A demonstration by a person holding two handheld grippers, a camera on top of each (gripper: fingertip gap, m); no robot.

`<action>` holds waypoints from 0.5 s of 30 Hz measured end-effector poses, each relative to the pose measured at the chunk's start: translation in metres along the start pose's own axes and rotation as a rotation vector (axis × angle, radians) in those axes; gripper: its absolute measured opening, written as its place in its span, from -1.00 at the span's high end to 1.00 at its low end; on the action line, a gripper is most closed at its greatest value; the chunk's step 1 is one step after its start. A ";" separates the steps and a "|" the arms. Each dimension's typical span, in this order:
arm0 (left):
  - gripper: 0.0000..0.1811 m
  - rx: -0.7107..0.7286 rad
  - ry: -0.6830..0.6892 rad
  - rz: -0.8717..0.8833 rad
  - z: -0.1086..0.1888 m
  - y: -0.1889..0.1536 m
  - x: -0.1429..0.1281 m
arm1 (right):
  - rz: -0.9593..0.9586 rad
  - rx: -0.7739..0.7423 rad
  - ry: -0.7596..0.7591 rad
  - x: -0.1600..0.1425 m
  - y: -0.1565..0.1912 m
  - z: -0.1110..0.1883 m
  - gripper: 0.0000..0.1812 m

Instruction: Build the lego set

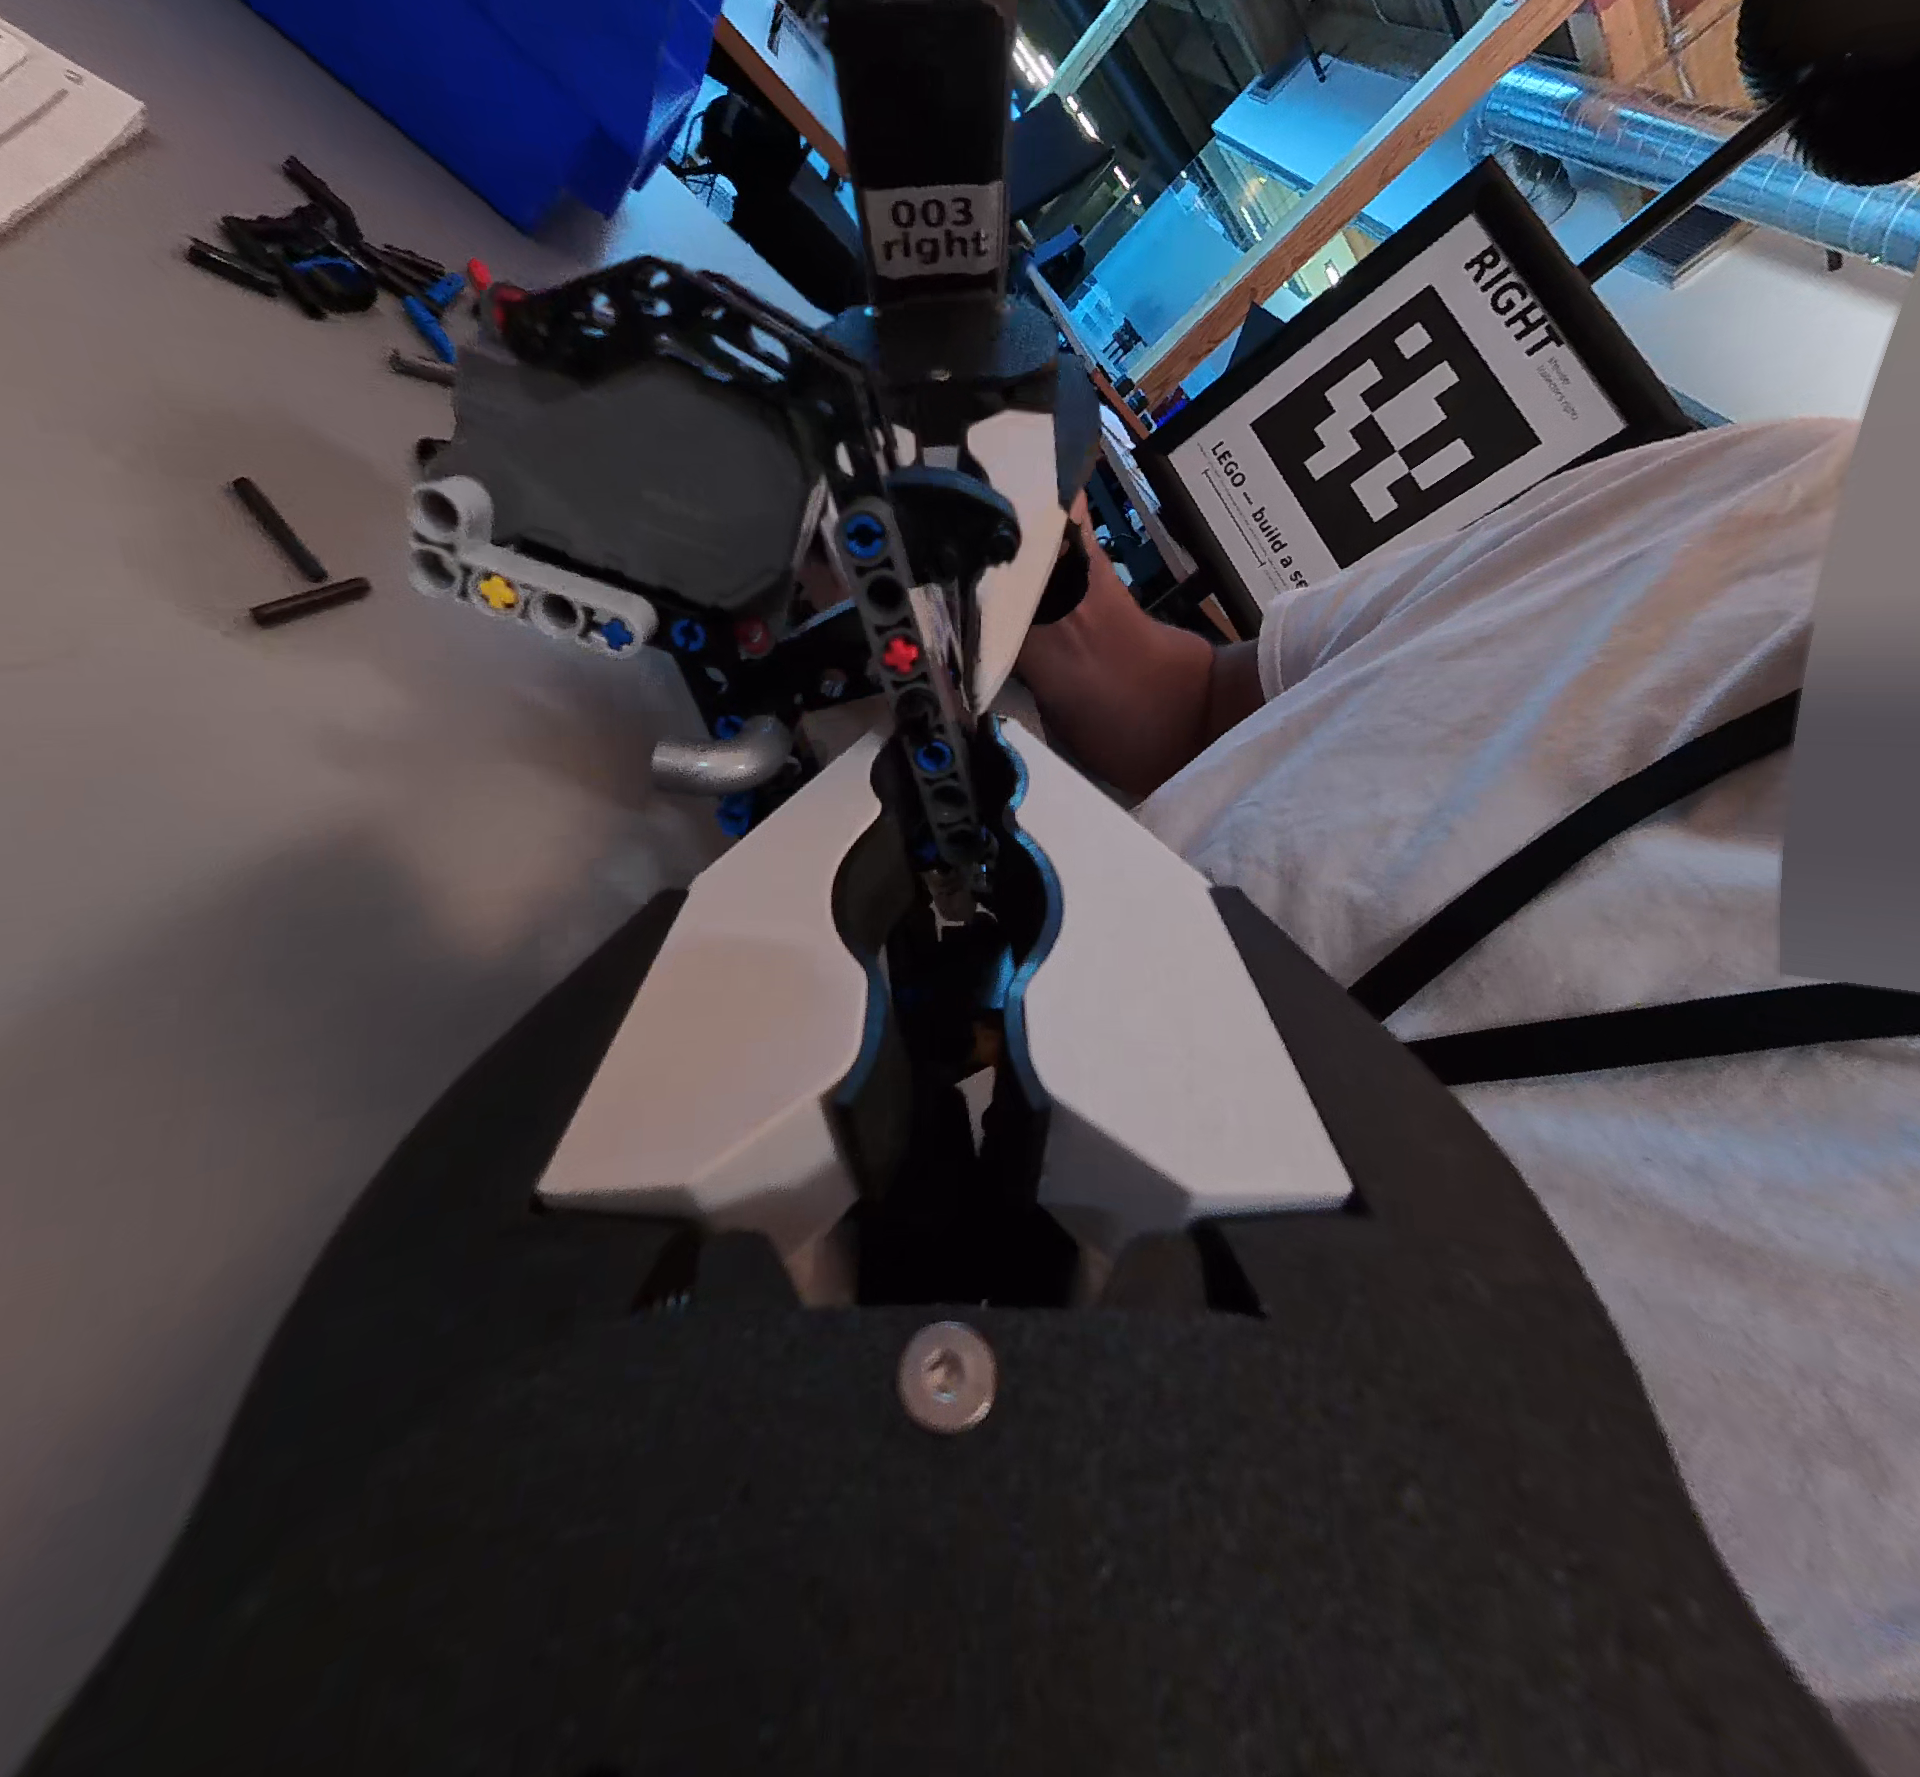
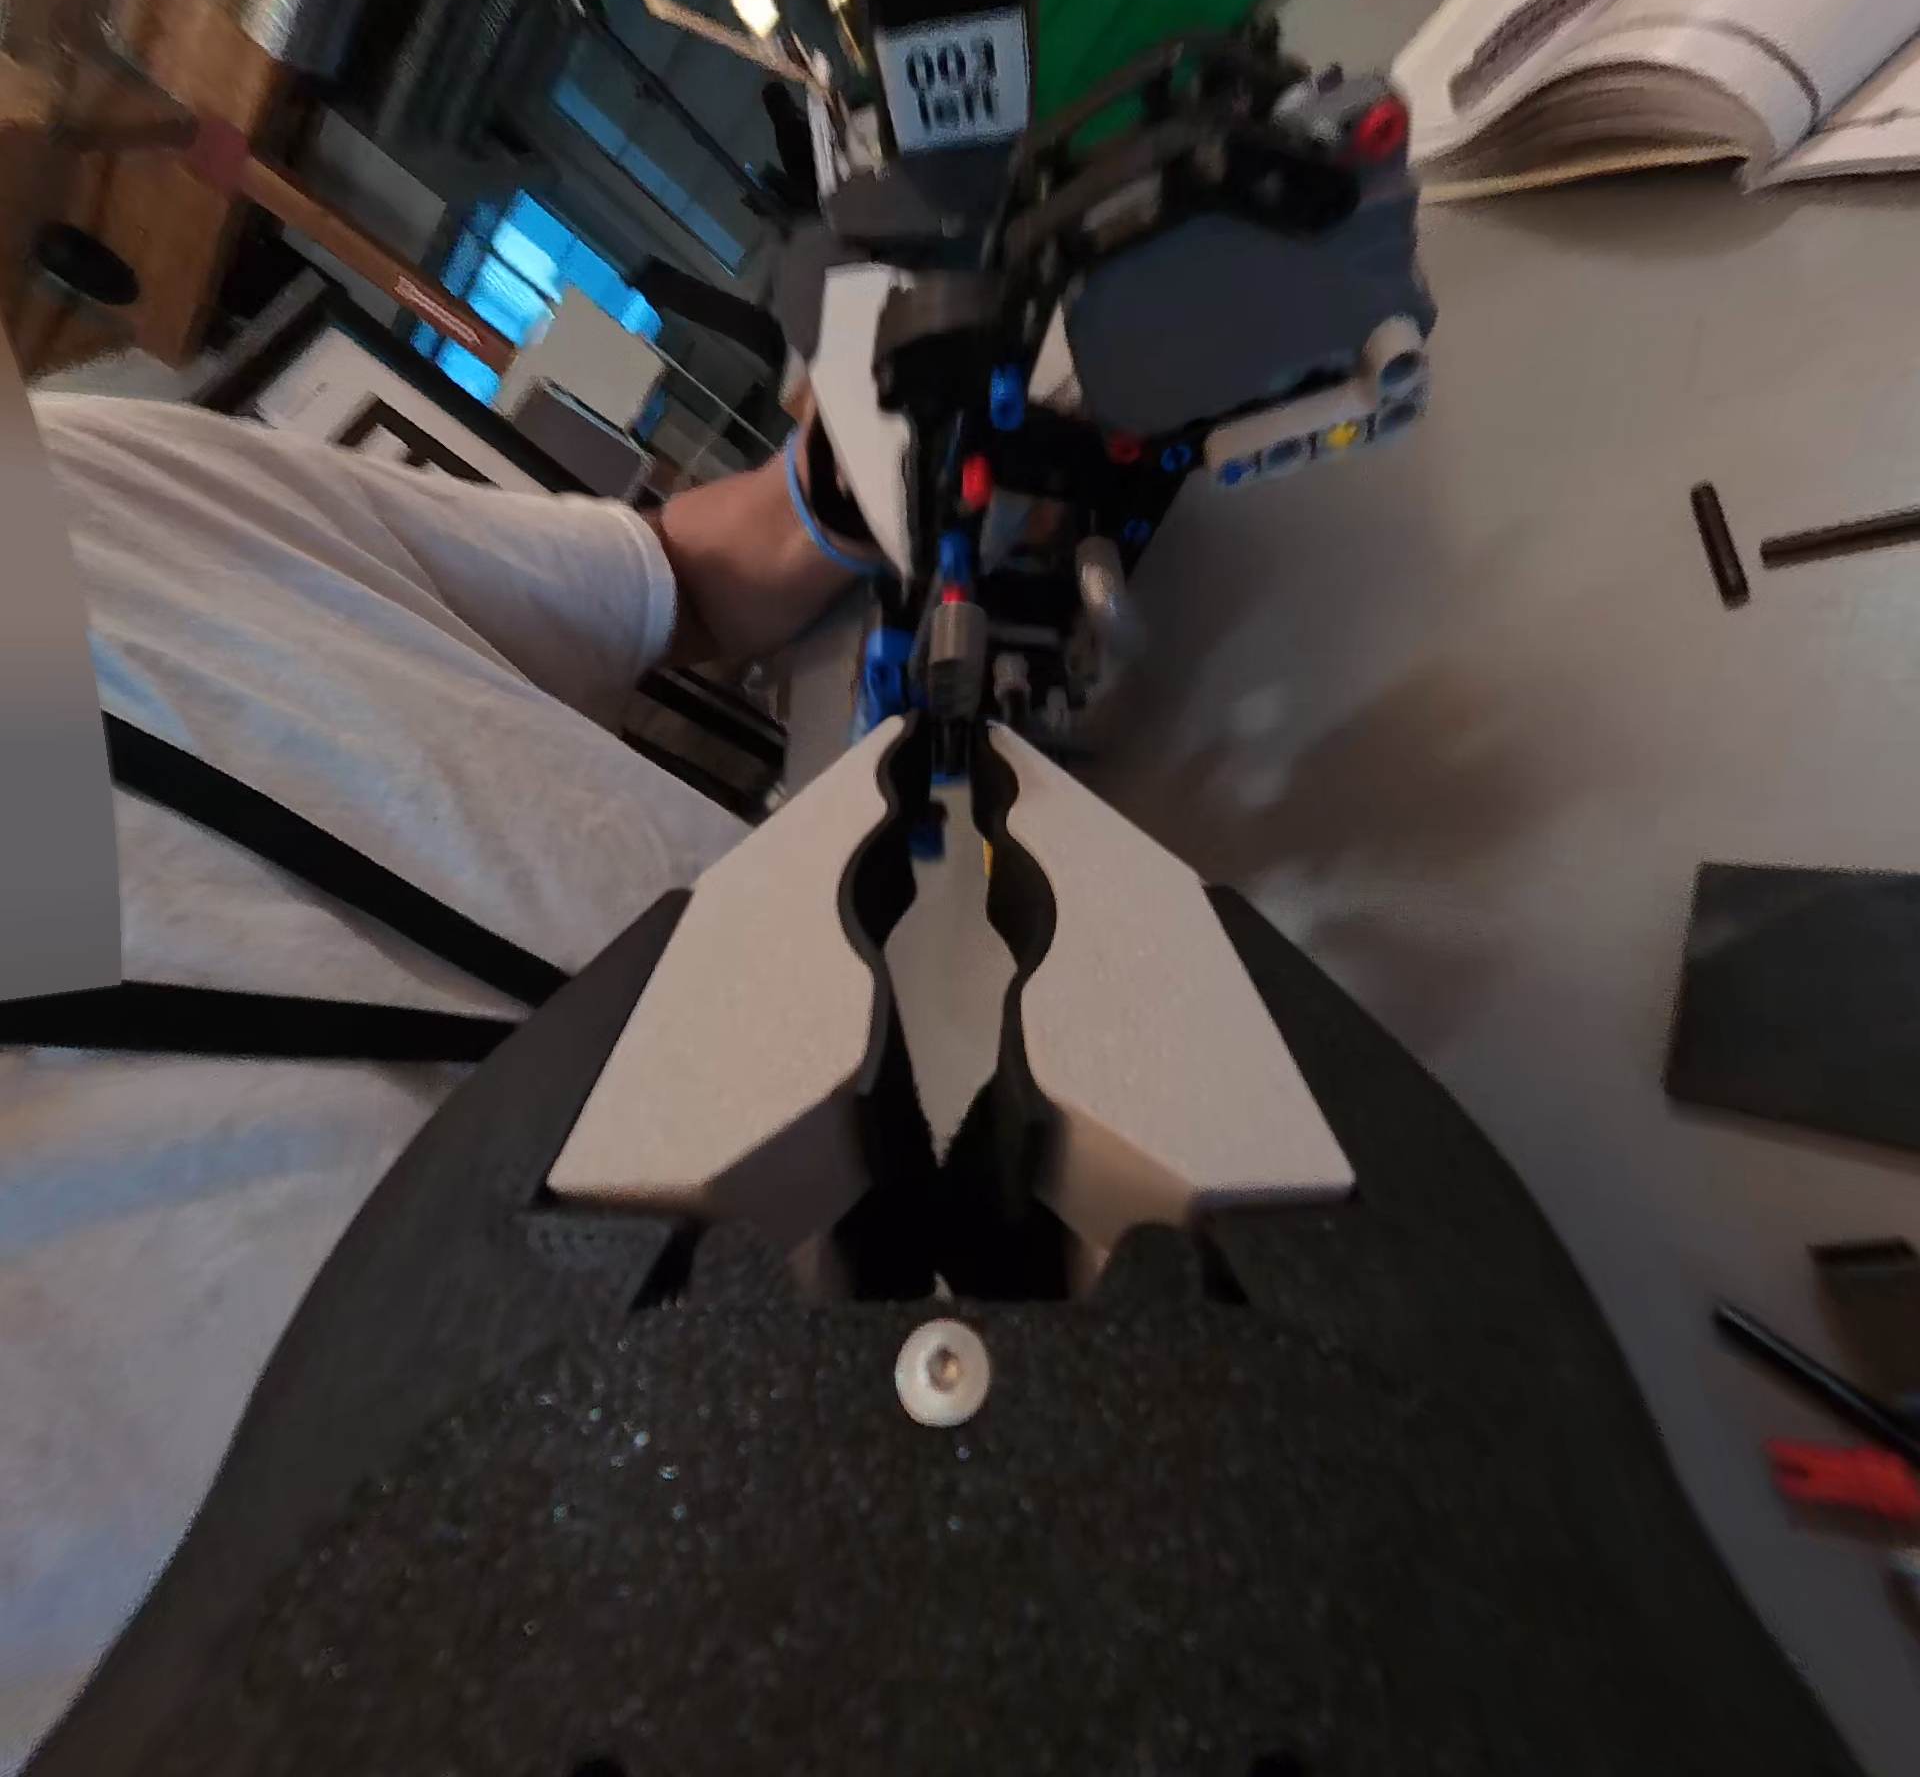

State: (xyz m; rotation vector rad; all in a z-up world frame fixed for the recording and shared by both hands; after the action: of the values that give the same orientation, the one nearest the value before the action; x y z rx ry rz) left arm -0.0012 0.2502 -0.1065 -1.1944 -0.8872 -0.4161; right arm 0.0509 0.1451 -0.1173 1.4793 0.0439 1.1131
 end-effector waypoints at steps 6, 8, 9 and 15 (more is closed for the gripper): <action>0.93 -0.020 0.010 0.007 -0.001 -0.001 -0.001 | 0.267 -0.427 0.297 -0.005 -0.012 0.022 0.93; 0.92 -0.013 0.007 0.011 0.000 0.000 -0.001 | 0.342 -0.504 0.356 -0.006 -0.019 0.023 0.93; 0.92 -0.013 0.007 0.011 0.000 0.000 -0.001 | 0.362 -0.530 0.374 -0.007 -0.022 0.023 0.93; 0.92 -0.025 0.008 0.024 -0.001 -0.001 -0.001 | 0.404 -0.588 0.441 -0.011 -0.031 0.018 0.93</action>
State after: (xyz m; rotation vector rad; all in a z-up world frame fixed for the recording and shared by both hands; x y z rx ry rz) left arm -0.0020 0.2487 -0.1071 -1.2239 -0.8623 -0.4133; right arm 0.0730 0.1337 -0.1447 0.7147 -0.2658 1.5978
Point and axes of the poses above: each gripper's, where its closed fingertips meet, z back along the fingers, x out of its top, y = z × x across the jaws, the point moved 5 cm from there along z, back along the fingers, and after that the axes turned 6 degrees about -z, right-handed, at the moved point
